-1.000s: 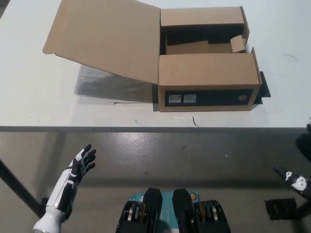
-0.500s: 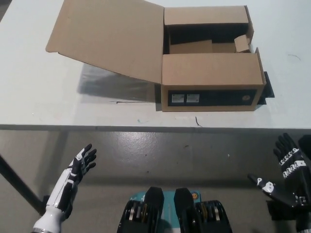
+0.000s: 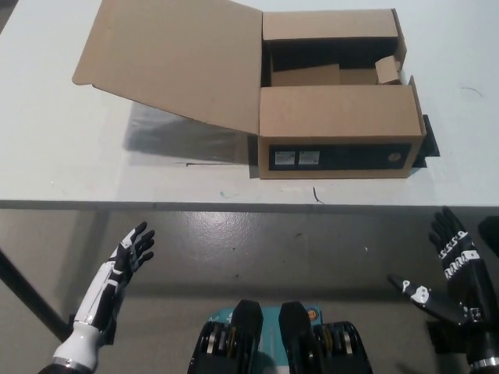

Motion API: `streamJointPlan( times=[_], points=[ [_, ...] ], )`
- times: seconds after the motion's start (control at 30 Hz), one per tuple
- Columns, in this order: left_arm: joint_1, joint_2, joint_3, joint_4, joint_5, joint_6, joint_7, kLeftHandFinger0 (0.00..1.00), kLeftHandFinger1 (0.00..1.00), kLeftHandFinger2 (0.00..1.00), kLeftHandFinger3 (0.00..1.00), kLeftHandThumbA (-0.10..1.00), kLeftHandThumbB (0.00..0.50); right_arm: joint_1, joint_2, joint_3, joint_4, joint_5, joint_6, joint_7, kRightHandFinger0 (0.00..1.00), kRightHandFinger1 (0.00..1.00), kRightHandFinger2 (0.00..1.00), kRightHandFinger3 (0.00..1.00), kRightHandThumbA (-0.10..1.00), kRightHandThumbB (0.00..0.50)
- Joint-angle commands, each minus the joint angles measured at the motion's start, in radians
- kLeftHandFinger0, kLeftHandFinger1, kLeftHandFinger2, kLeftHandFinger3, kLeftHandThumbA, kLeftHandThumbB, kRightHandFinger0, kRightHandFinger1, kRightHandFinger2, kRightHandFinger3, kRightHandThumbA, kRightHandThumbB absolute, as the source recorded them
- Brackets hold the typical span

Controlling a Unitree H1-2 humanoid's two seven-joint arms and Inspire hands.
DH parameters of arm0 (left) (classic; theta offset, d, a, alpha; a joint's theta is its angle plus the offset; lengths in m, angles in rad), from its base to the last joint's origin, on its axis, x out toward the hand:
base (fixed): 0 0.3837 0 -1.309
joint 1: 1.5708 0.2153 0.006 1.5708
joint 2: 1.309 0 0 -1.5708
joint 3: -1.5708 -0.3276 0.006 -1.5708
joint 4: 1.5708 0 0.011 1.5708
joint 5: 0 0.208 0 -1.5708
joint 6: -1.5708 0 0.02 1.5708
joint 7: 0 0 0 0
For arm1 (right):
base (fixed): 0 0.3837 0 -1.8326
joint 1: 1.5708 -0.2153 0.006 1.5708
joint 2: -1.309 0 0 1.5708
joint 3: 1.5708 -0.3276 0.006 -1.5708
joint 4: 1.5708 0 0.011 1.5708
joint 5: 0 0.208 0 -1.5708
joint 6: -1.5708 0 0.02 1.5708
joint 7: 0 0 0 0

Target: A small storage box is placed at the center of the table and the robot uses its right hand to slide under its lid and push it upwards to open it

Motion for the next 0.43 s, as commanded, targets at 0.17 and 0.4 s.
streamJointPlan(
  times=[0.17, 0.4],
  points=[
    [-0.021, 0.011, 0.011, -0.013, -0.019, -0.003, -0.008, 1.0, 1.0, 1.0, 1.0, 1.0, 0.299, -0.036, -0.018, 0.015, -0.003, -0.042, -0.05, 0.005, 1.0, 1.0, 1.0, 1.0, 1.0, 0.093],
    [-0.024, 0.011, 0.006, -0.014, -0.011, 0.009, -0.008, 1.0, 1.0, 1.0, 1.0, 1.0, 0.306, -0.037, -0.015, 0.015, 0.002, -0.056, -0.051, -0.002, 1.0, 1.0, 1.0, 1.0, 1.0, 0.087]
  ],
)
